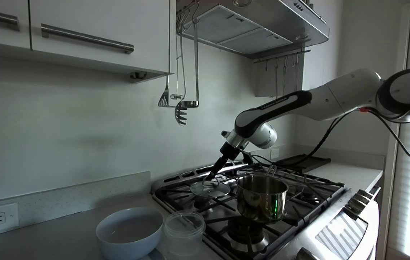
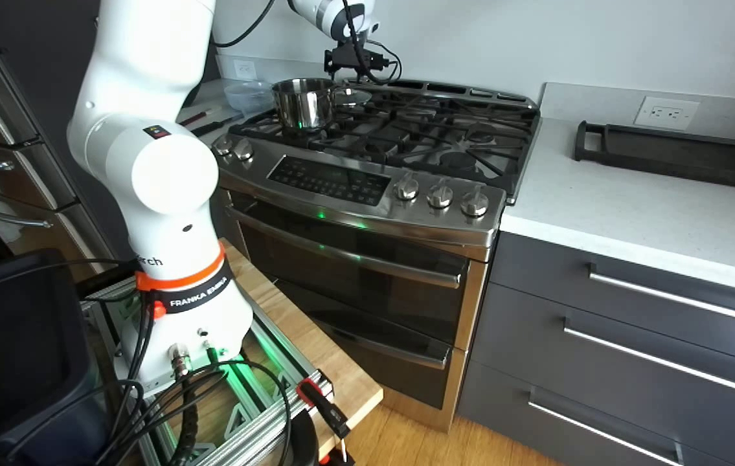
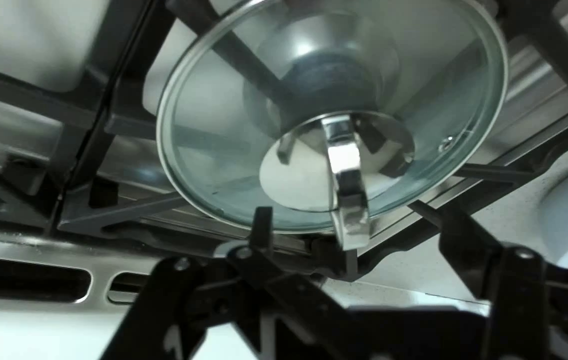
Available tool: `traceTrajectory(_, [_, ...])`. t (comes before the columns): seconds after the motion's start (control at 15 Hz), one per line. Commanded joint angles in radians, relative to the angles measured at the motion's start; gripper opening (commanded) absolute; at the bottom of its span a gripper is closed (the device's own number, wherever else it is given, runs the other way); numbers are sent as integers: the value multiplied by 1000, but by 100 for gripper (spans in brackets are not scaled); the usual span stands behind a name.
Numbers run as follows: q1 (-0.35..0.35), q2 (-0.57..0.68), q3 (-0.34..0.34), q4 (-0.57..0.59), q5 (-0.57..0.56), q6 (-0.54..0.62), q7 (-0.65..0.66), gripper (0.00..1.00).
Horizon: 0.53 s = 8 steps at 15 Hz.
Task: Put the lid on the pot
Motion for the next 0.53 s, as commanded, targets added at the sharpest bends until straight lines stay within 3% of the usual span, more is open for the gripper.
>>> traceTrajectory(0.0, [-22,25,17,24,-3,-43,-18,53])
traceTrajectory(0.47, [-32,42,23,33,3,-38,-38,0])
